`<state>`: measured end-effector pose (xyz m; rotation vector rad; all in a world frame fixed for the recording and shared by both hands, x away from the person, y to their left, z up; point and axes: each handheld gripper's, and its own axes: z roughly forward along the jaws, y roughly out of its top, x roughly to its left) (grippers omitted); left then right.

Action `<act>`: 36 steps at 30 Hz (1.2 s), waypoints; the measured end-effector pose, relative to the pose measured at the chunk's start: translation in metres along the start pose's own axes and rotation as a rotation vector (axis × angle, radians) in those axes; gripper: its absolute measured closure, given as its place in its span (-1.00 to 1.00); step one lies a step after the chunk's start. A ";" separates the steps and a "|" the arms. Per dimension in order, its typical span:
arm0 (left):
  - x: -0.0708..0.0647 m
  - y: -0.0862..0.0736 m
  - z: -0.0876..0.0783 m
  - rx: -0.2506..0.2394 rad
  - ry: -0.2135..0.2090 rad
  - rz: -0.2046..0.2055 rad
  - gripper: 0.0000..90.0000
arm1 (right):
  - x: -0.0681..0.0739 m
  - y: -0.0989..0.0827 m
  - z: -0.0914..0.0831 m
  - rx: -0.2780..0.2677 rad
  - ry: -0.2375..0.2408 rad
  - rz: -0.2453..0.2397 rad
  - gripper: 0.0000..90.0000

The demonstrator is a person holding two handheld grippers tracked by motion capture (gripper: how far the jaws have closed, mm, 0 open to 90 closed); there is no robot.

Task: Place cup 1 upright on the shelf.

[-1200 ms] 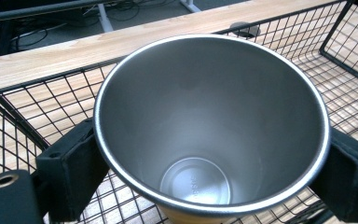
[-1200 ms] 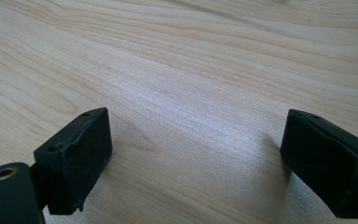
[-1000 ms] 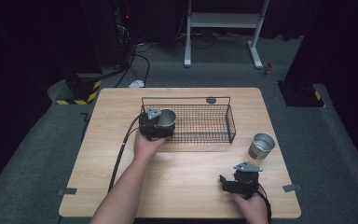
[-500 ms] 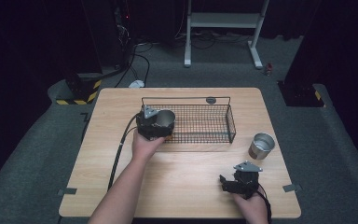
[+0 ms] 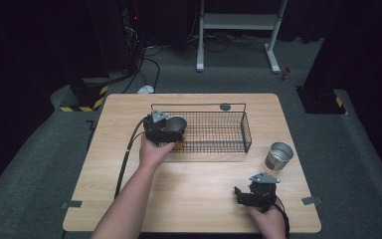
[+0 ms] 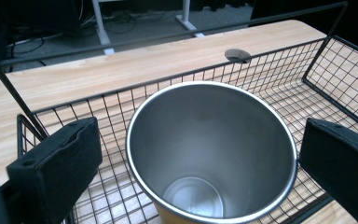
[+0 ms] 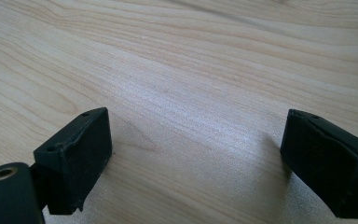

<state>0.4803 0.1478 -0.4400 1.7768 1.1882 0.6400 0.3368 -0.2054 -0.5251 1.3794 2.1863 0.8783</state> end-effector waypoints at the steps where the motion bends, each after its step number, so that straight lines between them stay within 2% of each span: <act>1: 0.001 0.000 0.000 -0.002 -0.002 -0.002 -1.00 | 0.000 0.000 0.000 0.000 0.000 0.001 -0.80; 3: 0.002 0.001 -0.001 -0.008 0.009 -0.005 -1.00 | 0.000 0.000 0.000 0.000 0.000 0.001 -0.80; 4: 0.003 0.002 -0.002 -0.008 0.003 -0.014 -1.00 | 0.000 0.000 0.000 0.001 0.000 0.001 -0.80; 16: 0.007 0.000 -0.017 -0.008 -0.015 -0.005 -1.00 | 0.000 0.000 0.000 0.000 0.000 0.000 -0.80; 24: 0.009 -0.007 -0.028 0.001 -0.016 0.005 -1.00 | 0.000 0.000 0.000 -0.001 0.000 0.001 -0.80; 36: 0.016 -0.024 -0.047 0.017 -0.020 -0.014 -0.99 | 0.000 0.000 0.000 0.000 0.000 0.000 -0.80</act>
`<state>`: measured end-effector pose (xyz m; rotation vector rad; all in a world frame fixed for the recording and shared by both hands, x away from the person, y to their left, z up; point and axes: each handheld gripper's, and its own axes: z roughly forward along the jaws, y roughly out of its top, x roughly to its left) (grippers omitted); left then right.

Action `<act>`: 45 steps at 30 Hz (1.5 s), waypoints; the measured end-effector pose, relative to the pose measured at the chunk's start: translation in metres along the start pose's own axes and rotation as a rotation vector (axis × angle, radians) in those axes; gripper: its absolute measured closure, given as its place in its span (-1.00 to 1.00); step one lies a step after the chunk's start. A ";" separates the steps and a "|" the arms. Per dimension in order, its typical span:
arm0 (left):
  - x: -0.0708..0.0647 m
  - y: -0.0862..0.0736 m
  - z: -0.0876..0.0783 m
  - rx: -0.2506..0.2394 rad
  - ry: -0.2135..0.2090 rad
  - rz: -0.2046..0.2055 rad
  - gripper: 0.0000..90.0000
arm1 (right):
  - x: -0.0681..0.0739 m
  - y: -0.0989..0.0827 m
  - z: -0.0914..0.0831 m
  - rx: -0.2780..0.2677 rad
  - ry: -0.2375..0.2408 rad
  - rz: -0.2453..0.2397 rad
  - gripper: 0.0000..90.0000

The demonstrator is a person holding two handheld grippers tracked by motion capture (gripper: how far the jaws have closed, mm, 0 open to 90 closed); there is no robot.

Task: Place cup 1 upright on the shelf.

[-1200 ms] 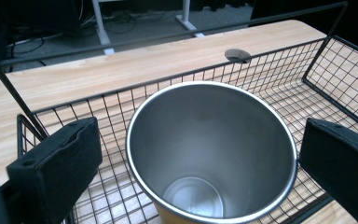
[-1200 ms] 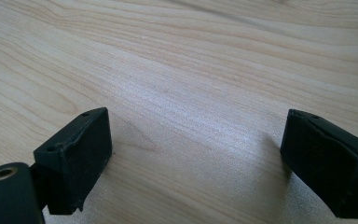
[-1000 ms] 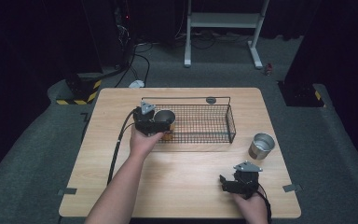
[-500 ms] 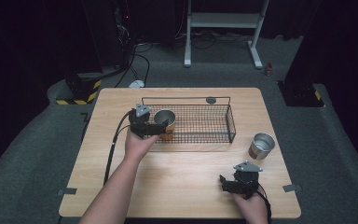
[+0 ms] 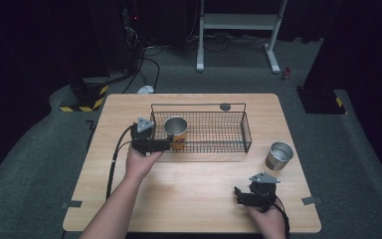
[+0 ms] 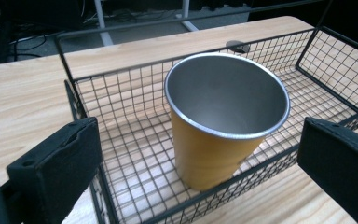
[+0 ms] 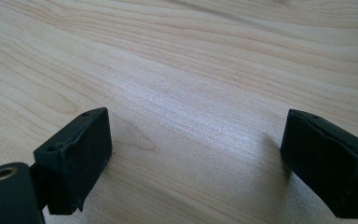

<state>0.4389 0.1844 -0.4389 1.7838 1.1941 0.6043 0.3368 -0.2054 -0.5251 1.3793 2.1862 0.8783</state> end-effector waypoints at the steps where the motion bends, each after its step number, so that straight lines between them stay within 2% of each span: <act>1: 0.000 -0.002 -0.001 0.002 0.000 0.000 -0.99 | 0.000 0.000 0.000 0.000 0.000 0.001 -0.80; 10: 0.004 -0.014 -0.011 0.015 -0.007 -0.017 -0.99 | 0.000 0.000 0.000 0.000 0.000 0.001 -0.80; 24: 0.003 -0.028 -0.023 0.033 -0.019 -0.009 -0.99 | 0.000 0.000 0.000 -0.001 0.001 0.002 -0.80; 37: 0.004 -0.054 -0.031 0.064 -0.041 -0.030 -0.99 | 0.000 0.000 0.000 0.000 0.000 0.000 -0.80; 45: 0.001 -0.071 -0.038 0.104 -0.065 -0.014 -0.99 | 0.000 0.000 0.000 0.001 0.000 0.002 -0.80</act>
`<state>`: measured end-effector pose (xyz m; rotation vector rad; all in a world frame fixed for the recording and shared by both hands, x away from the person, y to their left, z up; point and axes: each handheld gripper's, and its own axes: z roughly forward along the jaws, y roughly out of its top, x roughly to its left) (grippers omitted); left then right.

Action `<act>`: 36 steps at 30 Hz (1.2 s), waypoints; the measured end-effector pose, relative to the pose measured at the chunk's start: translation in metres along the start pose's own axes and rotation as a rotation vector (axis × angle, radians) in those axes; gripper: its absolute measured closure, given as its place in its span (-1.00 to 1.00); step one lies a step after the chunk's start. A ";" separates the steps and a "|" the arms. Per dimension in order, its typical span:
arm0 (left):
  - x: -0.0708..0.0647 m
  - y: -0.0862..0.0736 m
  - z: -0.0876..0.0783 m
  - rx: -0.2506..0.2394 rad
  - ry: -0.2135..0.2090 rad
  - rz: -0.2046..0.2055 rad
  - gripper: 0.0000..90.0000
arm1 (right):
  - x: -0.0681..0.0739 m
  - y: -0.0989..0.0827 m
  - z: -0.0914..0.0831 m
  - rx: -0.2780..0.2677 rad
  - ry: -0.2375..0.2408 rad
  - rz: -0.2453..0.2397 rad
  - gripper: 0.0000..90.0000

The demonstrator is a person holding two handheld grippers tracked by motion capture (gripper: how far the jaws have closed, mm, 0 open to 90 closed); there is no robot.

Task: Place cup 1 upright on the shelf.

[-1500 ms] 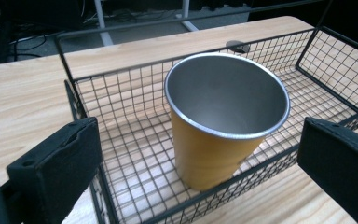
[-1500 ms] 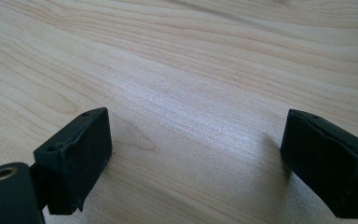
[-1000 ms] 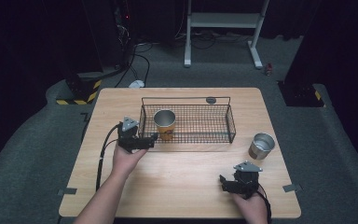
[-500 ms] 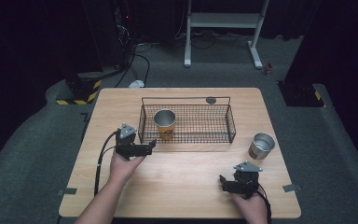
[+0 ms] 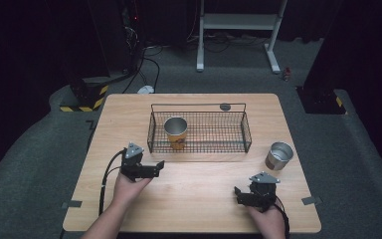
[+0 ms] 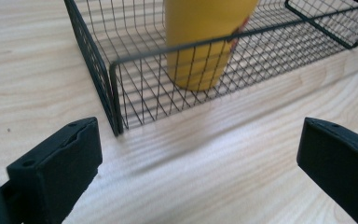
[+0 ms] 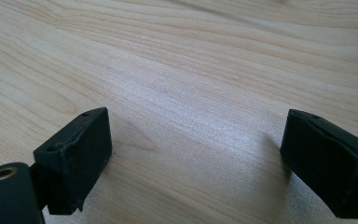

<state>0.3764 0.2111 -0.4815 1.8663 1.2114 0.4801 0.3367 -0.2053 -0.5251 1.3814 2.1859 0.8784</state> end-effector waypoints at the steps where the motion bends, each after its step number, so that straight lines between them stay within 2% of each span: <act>1: 0.000 -0.003 0.000 0.009 -0.005 0.000 -0.99 | 0.000 0.000 0.000 0.000 0.000 0.000 -0.80; 9: 0.001 -0.028 -0.003 0.082 -0.017 0.020 -0.99 | 0.000 0.000 0.000 0.000 0.000 0.000 -0.80; 15: 0.002 -0.050 -0.006 0.165 -0.008 0.068 -0.99 | 0.000 0.000 0.000 0.000 0.000 0.000 -0.80; 16: 0.001 -0.053 -0.007 0.179 -0.013 0.063 -0.99 | 0.000 0.000 0.000 -0.001 0.000 -0.001 -0.80; 18: 0.001 -0.058 -0.009 0.199 -0.007 0.097 -0.99 | 0.000 0.000 0.000 -0.001 0.001 -0.001 -0.80; 23: 0.000 -0.066 -0.014 0.198 0.027 0.150 -0.99 | 0.000 0.000 0.000 0.000 0.001 0.002 -0.80; 30: -0.001 -0.071 -0.016 0.165 0.026 0.147 -0.94 | -0.001 -0.001 -0.003 -0.015 0.010 0.006 -0.73; 36: -0.002 -0.073 -0.017 0.157 0.042 0.137 -0.96 | -0.006 -0.002 -0.006 -0.036 -0.013 0.008 -0.73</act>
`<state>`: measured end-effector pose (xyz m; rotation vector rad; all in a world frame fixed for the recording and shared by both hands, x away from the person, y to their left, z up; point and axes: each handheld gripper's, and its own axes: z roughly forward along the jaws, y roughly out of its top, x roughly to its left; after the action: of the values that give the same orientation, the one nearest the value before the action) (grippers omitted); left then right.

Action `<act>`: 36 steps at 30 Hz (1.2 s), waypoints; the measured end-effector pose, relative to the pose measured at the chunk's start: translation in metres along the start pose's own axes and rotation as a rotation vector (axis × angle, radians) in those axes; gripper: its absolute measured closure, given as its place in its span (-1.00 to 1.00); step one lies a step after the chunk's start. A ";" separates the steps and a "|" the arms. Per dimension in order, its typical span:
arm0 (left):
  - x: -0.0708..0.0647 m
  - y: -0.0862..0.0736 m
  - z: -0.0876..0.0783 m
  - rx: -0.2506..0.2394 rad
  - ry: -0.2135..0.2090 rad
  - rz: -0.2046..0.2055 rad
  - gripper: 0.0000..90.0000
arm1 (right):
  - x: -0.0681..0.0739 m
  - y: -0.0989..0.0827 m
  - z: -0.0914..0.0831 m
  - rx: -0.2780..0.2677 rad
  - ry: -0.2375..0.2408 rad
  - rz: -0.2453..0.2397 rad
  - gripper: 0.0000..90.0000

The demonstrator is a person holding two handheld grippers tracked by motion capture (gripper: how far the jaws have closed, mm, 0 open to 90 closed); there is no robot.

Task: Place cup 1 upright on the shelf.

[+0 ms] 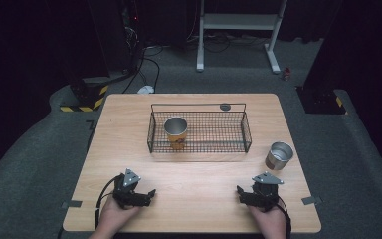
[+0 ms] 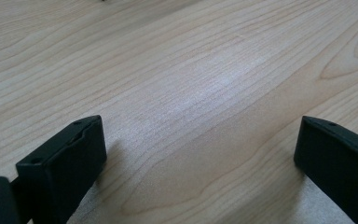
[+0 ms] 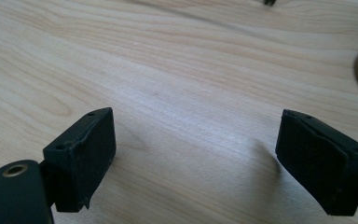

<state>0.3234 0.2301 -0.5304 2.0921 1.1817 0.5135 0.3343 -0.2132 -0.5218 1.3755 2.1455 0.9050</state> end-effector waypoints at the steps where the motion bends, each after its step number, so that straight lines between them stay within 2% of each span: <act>1: 0.000 0.000 0.000 0.000 0.000 0.000 -0.96 | -0.001 0.000 -0.001 -0.006 -0.007 0.003 -0.73; 23: 0.000 0.000 0.000 0.007 -0.001 -0.008 -1.00 | -0.036 -0.002 -0.024 -0.077 -0.110 0.061 -0.72; 36: 0.001 0.001 0.000 0.010 -0.002 -0.003 -1.00 | -0.047 -0.008 -0.029 -0.093 -0.139 0.078 -0.73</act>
<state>0.3242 0.2302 -0.5303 2.0989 1.1885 0.5053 0.3295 -0.2664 -0.5071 1.4406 1.9350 0.8991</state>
